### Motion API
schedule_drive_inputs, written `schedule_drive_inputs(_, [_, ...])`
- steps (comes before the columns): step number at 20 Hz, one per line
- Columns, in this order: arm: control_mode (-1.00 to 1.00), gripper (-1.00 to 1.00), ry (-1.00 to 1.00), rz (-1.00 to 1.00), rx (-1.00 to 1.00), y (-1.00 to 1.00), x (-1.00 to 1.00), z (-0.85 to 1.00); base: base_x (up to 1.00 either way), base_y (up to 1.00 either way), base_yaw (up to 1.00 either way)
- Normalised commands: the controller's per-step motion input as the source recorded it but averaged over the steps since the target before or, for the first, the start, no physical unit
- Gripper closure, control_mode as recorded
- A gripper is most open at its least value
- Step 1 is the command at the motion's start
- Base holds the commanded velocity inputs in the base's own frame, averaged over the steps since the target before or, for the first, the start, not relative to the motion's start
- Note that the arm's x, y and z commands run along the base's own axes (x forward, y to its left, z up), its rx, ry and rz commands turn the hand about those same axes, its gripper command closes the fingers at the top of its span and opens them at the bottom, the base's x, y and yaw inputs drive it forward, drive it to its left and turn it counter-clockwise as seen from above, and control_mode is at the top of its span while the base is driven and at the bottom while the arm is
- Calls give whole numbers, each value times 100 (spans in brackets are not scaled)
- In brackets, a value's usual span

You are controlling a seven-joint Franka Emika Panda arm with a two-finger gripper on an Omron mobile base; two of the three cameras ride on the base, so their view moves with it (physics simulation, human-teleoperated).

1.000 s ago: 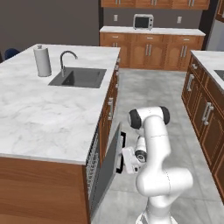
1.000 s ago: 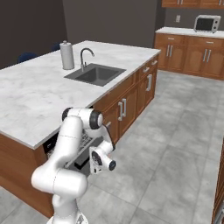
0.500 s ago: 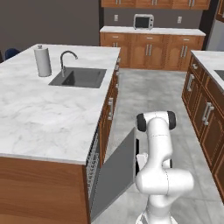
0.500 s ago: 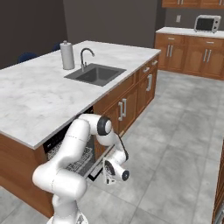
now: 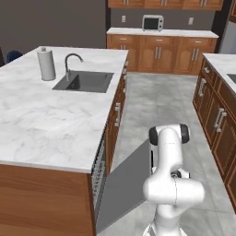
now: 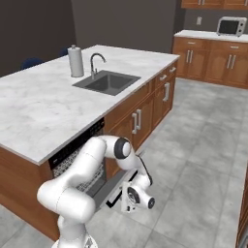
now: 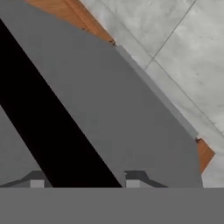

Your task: Open the dishwasher door and pull out the top rack.

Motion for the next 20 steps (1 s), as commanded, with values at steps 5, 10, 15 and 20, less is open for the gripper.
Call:
schedule_drive_inputs(5, [-100, -100, 22, -8, 0, -100, -28, -54, 0, 0, 0])
schedule_drive_inputs(10, [-100, -100, 7, -5, 0, -87, -50, 14, 0, 0, 0])
schedule_drive_inputs(15, [-100, -100, 0, 0, 0, -72, -76, 74, 0, 0, 0])
schedule_drive_inputs(20, [-100, -100, -4, 0, 0, -66, -82, 81, 0, 0, 0])
